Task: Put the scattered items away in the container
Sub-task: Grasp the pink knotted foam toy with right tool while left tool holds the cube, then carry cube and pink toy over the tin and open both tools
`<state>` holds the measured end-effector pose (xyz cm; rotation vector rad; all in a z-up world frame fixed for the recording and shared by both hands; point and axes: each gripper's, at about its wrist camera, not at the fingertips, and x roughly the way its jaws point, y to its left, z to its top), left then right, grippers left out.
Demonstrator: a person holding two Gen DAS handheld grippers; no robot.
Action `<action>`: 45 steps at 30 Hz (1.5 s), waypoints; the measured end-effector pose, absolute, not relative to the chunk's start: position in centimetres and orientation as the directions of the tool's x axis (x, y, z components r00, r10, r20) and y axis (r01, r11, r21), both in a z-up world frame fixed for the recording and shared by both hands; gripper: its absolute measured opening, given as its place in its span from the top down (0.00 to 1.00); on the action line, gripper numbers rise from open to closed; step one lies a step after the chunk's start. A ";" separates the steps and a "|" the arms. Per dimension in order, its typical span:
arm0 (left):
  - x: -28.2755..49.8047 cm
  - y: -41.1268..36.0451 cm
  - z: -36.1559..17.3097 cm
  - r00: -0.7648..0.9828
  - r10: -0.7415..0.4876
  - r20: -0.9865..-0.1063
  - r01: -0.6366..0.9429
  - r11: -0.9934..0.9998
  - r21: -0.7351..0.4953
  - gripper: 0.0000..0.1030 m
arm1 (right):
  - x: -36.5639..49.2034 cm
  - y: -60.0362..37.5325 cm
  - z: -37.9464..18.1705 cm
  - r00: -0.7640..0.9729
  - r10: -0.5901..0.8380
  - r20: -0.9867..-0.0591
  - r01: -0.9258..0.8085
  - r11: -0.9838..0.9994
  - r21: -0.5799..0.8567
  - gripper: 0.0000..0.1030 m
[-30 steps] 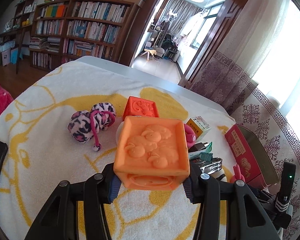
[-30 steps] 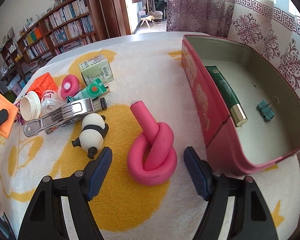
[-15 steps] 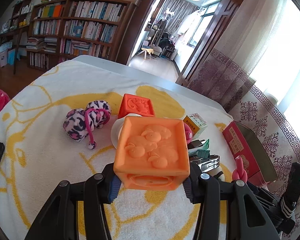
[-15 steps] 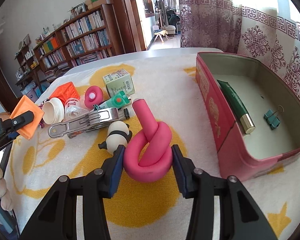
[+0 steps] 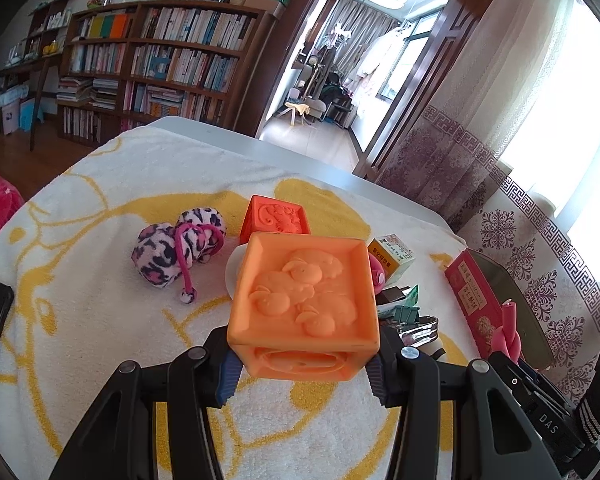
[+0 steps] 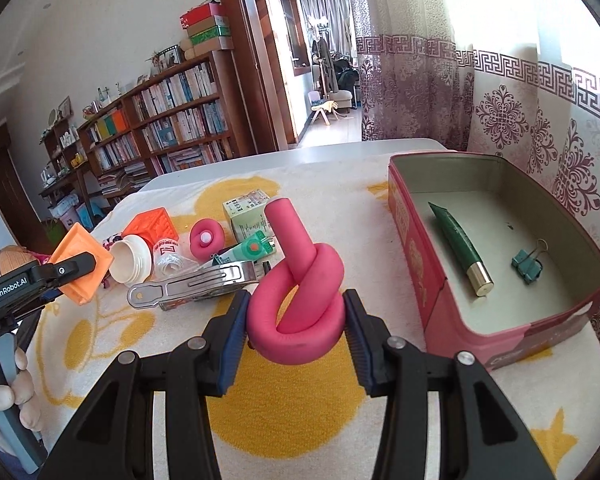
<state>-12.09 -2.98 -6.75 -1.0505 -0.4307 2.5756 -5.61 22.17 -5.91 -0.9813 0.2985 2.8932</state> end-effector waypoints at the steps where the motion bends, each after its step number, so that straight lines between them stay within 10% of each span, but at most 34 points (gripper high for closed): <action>1: -12.1 -3.0 -6.8 -0.675 0.403 -0.618 -0.180 -0.902 -0.392 0.49 | -5.5 22.3 -5.9 -0.796 0.012 -0.606 -0.136 -0.978 0.159 0.51; 27: -10.9 -0.9 -4.8 -0.655 0.485 -0.579 -0.270 -0.866 -0.420 0.49 | -2.6 27.3 -2.2 -0.869 0.078 -0.489 -0.246 -0.925 0.289 0.51; 45: -9.0 17.6 2.3 -0.520 0.662 -0.540 -0.583 -0.737 -0.343 0.49 | -1.8 39.0 -2.0 -0.837 0.193 -0.512 -0.416 -0.831 0.369 0.51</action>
